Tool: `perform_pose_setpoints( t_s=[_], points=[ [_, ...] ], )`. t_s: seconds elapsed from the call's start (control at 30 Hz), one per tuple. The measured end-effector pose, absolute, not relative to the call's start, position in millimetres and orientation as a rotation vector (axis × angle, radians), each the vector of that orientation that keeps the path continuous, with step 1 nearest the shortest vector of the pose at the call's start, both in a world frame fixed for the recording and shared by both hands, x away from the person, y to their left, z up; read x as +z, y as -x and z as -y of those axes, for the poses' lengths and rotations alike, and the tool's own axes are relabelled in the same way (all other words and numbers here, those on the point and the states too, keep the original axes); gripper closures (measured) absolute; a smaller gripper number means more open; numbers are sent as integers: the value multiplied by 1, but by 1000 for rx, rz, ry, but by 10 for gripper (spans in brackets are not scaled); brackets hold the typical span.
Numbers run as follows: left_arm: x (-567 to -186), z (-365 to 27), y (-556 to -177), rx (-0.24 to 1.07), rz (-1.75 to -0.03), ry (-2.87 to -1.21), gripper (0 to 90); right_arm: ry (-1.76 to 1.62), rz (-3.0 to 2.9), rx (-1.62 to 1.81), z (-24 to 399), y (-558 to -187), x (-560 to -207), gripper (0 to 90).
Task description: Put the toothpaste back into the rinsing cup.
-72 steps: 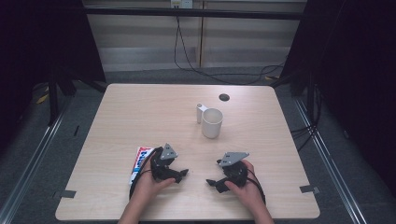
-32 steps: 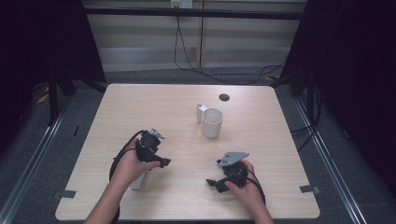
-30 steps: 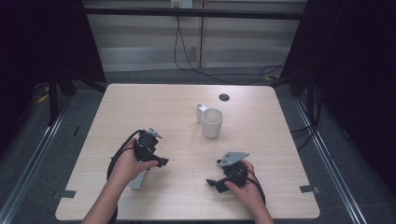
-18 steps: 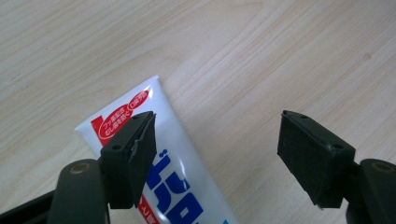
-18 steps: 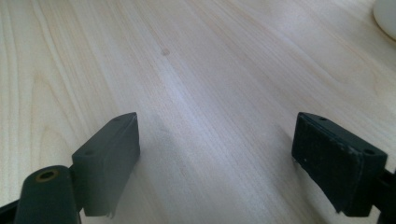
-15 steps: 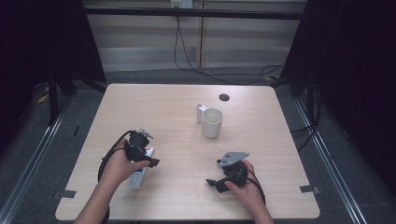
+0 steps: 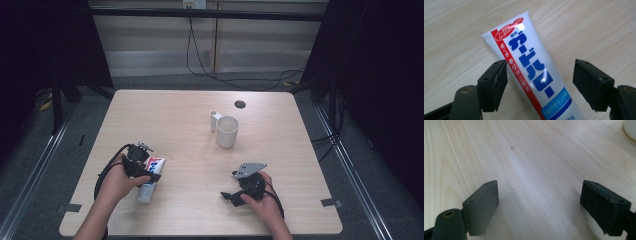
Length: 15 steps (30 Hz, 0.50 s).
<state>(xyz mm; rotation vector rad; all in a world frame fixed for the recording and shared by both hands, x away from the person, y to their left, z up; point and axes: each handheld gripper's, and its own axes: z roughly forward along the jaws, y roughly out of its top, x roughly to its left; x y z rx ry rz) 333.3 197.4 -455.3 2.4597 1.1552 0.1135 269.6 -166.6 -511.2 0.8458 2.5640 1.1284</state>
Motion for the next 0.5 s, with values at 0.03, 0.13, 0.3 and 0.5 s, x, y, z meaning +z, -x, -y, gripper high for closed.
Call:
perform_pose_setpoints(
  t_s=[0.03, 0.13, 0.3, 0.5],
  points=[
    [-456, -198, -332, 108, -1168, -2449, 280, -846, -2564, 1128, 167, -270, -511, 148],
    [-457, -200, -331, 98, -1188, -2452, 282, -846, -2564, 1128, 167, -270, -511, 148],
    [-459, -204, -328, 71, -1202, -2455, 283, -846, -2564, 1128, 167, -270, -511, 148],
    [-462, -206, -326, 49, -1213, -2448, 282, -846, -2563, 1128, 167, -270, -511, 148]
  ],
)
